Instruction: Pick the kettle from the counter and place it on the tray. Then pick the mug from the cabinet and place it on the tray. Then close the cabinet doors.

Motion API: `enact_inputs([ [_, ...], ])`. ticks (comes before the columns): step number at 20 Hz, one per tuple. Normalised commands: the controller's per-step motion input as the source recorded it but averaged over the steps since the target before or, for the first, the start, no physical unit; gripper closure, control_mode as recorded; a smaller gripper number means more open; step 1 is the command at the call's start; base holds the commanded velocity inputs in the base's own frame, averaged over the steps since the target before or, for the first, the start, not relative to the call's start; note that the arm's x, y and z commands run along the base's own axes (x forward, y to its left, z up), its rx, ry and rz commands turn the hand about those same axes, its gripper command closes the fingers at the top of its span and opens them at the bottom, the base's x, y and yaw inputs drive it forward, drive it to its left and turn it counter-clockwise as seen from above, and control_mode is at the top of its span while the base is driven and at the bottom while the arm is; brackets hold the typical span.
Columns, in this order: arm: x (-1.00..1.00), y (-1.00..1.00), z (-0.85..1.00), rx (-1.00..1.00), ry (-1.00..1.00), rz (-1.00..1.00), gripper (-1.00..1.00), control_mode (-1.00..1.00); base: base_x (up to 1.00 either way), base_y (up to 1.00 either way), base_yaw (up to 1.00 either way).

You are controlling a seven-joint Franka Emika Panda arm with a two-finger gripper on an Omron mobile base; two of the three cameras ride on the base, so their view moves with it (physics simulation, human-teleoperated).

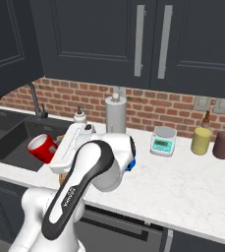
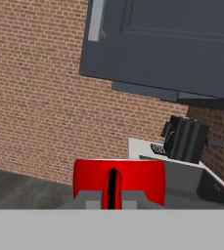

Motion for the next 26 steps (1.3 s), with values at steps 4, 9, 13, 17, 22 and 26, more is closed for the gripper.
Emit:
enact_inputs([
  [4, 0.20, 0.00, -0.22, 0.00, 0.00, 0.00, 1.00, -1.00, 0.00, 0.00, 0.00],
  [9, 0.21, 0.00, -0.33, 0.01, 0.00, -0.03, 1.00, -1.00, 0.00, 0.00, 0.00],
  [13, 0.44, 0.05, -0.20, 0.03, 0.00, -0.08, 1.00, -1.00, 0.00, 0.00, 0.00],
  [17, 0.54, 0.07, -0.03, 0.03, 0.00, -0.06, 1.00, -1.00, 0.00, 0.00, 0.00],
  [22, 0.48, 0.08, 0.00, 0.01, 0.00, -0.08, 1.00, -1.00, 0.00, 0.00, 0.00],
  [26, 0.31, 0.12, 0.00, 0.00, 0.00, -0.14, 1.00, -1.00, 0.00, 0.00, 0.00],
])
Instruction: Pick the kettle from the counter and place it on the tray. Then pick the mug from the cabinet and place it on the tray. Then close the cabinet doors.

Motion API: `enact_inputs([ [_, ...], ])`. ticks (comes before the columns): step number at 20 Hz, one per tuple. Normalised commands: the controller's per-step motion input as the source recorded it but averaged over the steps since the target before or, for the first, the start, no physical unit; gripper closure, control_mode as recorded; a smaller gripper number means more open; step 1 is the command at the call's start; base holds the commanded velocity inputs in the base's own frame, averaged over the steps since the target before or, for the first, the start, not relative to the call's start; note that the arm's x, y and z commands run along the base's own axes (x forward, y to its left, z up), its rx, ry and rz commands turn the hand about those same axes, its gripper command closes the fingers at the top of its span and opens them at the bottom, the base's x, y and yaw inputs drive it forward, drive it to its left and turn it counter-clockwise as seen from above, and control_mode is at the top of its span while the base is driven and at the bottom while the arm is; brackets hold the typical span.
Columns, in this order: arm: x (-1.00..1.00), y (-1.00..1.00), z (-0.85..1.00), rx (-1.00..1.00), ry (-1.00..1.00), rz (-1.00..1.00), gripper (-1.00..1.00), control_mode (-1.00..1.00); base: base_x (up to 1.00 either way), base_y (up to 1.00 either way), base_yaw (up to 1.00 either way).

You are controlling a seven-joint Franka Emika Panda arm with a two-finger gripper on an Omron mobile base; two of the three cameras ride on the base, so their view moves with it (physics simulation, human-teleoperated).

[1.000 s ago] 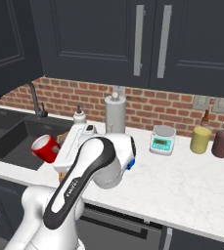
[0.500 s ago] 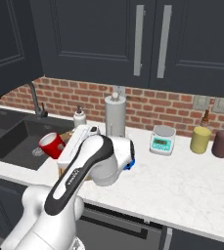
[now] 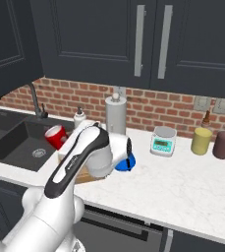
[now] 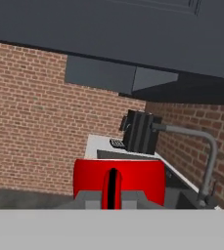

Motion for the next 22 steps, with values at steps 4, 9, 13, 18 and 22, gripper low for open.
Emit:
enact_inputs([
  [4, 0.19, 0.20, -0.01, 0.00, 0.00, -0.18, 1.00, -1.00, 0.00, 0.00, 0.00],
  [9, 0.11, 0.29, -0.01, 0.00, 0.00, -0.21, 1.00, -1.00, 0.00, 0.00, 0.00],
  [13, 0.07, 0.33, -0.03, 0.00, 0.00, -0.26, 1.00, -1.00, 0.00, 0.00, 0.00],
  [18, 0.06, 0.30, -0.08, 0.00, 0.00, -0.28, 1.00, -1.00, 0.00, 0.00, 0.00],
  [22, 0.14, 0.20, -0.18, 0.00, 0.00, -0.24, 1.00, -1.00, 0.00, 0.00, 0.00],
])
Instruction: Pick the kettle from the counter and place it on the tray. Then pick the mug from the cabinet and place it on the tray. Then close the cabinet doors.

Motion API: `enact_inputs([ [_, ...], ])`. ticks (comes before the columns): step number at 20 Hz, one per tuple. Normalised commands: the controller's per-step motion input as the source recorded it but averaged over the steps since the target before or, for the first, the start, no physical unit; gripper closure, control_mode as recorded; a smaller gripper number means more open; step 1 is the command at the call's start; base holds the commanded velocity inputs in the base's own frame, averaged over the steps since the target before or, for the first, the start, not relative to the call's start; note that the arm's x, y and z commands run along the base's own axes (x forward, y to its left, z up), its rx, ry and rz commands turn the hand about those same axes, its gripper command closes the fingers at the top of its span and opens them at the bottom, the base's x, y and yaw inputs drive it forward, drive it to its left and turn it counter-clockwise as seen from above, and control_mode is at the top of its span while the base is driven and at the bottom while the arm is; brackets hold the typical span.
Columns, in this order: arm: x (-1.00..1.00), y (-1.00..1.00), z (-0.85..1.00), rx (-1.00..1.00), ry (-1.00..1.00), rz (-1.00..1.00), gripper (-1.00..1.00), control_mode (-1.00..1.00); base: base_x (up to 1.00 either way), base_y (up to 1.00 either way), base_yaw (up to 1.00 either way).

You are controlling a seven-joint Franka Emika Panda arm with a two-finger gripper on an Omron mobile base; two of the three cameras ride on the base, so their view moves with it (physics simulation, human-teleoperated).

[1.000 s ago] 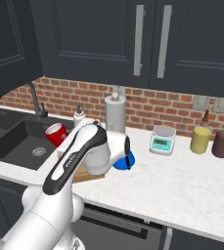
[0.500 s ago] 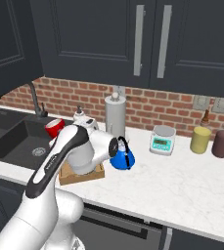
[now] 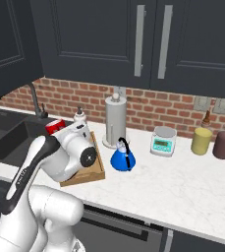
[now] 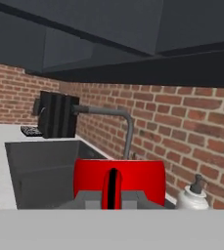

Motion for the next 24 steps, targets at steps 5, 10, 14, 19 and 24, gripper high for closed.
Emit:
enact_inputs([
  [5, 0.30, 0.02, -0.27, 0.00, 0.00, -0.13, 1.00, -1.00, 0.00, 0.00, 0.00],
  [10, 0.33, 0.00, -0.30, 0.00, 0.00, -0.03, 1.00, -1.00, 0.00, 0.00, 0.00],
  [14, 0.19, 0.00, -0.37, 0.00, -0.01, 0.00, 1.00, -1.00, 0.00, 0.00, 0.00],
  [19, 0.15, 0.04, -0.48, 0.00, -0.01, 0.00, 1.00, -1.00, 0.00, 0.00, 0.00],
  [24, 0.23, 0.09, -0.50, 0.02, 0.00, 0.00, 1.00, -1.00, 0.00, 0.00, 0.00],
])
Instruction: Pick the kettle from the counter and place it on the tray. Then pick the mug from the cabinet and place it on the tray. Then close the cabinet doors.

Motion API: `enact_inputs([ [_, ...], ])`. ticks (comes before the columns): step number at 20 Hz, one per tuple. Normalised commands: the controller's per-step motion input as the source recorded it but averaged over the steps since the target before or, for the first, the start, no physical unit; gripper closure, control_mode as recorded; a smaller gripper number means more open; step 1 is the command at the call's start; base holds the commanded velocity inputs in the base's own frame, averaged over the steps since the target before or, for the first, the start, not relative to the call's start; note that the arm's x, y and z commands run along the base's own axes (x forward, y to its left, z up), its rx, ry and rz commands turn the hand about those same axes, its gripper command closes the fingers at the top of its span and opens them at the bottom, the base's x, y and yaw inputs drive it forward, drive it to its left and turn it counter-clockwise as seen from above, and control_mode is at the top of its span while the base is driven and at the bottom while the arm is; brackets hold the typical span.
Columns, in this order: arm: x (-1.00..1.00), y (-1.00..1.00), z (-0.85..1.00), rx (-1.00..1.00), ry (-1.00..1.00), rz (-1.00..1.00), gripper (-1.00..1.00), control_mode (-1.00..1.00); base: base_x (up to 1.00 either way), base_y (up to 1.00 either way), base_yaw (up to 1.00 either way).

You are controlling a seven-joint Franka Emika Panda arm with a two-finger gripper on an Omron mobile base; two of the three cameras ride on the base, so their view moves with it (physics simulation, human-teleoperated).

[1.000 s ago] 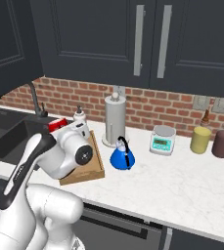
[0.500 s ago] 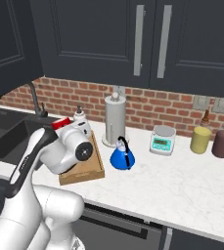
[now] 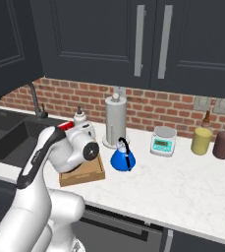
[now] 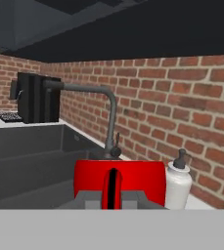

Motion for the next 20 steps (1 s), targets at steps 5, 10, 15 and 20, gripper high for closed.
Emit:
enact_inputs([
  [5, 0.31, 0.22, -0.49, 0.03, 0.00, 0.00, 1.00, -1.00, 0.00, 0.00, 0.00],
  [10, 0.28, 0.29, -0.49, 0.04, 0.00, 0.00, 1.00, -1.00, 0.00, 0.00, 0.00],
  [15, 0.18, 0.21, -0.54, 0.03, 0.00, 0.00, 1.00, -1.00, 0.00, 0.00, 0.00],
  [20, 0.10, 0.06, -0.41, 0.03, 0.00, 0.00, 1.00, -1.00, 0.00, 0.00, 0.00],
])
